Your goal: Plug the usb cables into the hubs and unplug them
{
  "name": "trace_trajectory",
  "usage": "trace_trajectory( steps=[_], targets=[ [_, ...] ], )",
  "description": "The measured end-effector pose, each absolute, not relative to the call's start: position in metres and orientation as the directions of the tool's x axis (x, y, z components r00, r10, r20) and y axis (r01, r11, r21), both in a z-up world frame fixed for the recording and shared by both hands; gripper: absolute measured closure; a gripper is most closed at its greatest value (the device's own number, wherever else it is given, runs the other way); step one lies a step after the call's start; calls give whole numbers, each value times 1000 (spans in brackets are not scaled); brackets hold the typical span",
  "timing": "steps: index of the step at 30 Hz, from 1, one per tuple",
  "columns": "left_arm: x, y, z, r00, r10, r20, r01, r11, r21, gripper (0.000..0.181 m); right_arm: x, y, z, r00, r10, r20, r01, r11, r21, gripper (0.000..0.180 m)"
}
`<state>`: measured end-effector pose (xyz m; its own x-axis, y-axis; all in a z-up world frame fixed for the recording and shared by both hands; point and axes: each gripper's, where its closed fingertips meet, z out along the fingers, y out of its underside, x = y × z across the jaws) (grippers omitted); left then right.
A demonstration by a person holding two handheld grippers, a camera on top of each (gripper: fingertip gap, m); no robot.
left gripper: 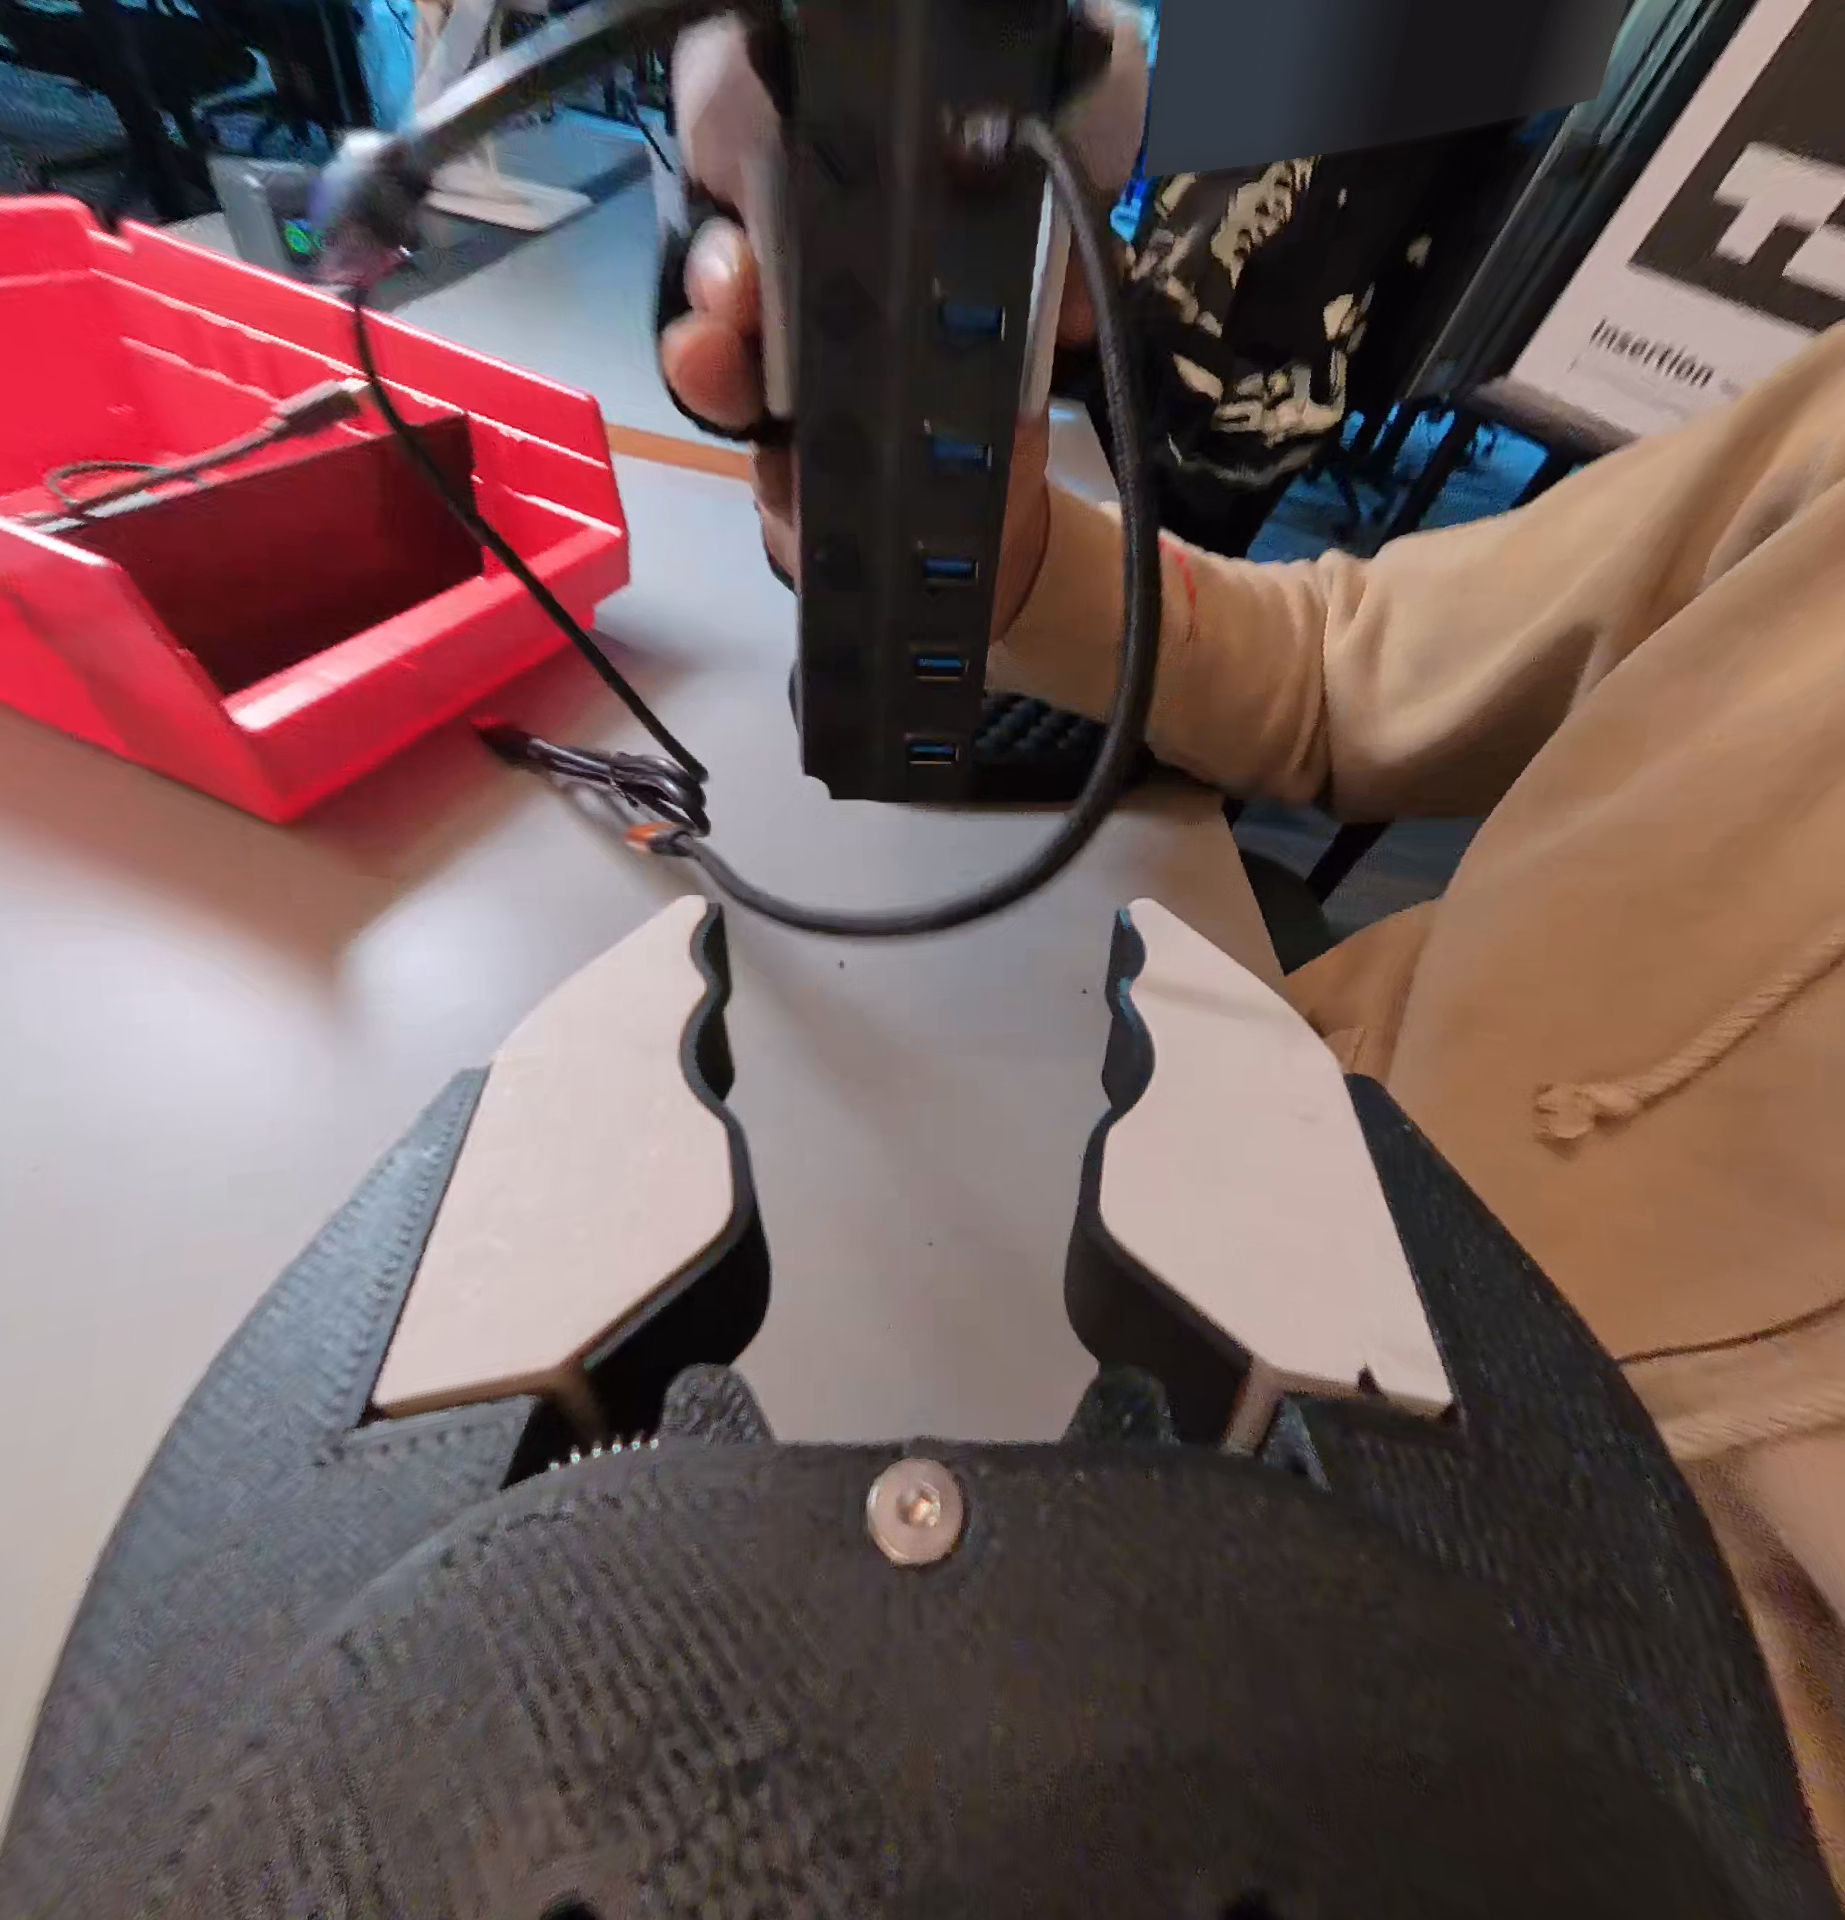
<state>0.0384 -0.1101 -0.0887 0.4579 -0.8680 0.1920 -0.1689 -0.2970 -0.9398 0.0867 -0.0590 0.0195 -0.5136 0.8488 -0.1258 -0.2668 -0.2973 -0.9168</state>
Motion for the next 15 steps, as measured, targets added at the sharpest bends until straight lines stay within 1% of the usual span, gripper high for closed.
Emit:
trace_trajectory(
  steps=[2, 4, 6, 8, 9, 10, 13, 15],
  targets=[
    [55, -107, -91, 460, -876, 146, -174, -250, -953, 103, 70, -77, 22, -522, 848, -91, -257, -257, -932, 126],
    [68, -104, -88, 465, -876, 128, -141, -215, -966, 100, 57, -92, 30, -549, 831, -89, -273, -279, -921, 126],
    [75, -101, -85, 484, -868, 107, -98, -175, -980, 99, 45, -101, 36, -558, 825, -88, -277, -285, -917, 126],
    [76, -99, -81, 516, -853, 80, -73, -137, -988, 101, 30, -108, 35, -540, 839, -69, -260, -244, -934, 126],
    [72, -98, -81, 543, -838, 48, -88, -114, -990, 108, 25, -111, 35, -541, 837, -76, -241, -241, -940, 126],
    [64, -95, -82, 578, -816, 8, -119, -93, -989, 126, 18, -112, 33, -532, 842, -91, -213, -237, -948, 125],
    [35, -85, -84, 688, -725, -38, -163, -103, -981, 126, 1, -94, 26, -353, 931, -93, -111, -140, -984, 122],
    [11, -76, -86, 762, -641, -96, -212, -107, -971, 127, -1, -76, 20, -199, 979, -51, -40, -60, -997, 125]
  ],
)
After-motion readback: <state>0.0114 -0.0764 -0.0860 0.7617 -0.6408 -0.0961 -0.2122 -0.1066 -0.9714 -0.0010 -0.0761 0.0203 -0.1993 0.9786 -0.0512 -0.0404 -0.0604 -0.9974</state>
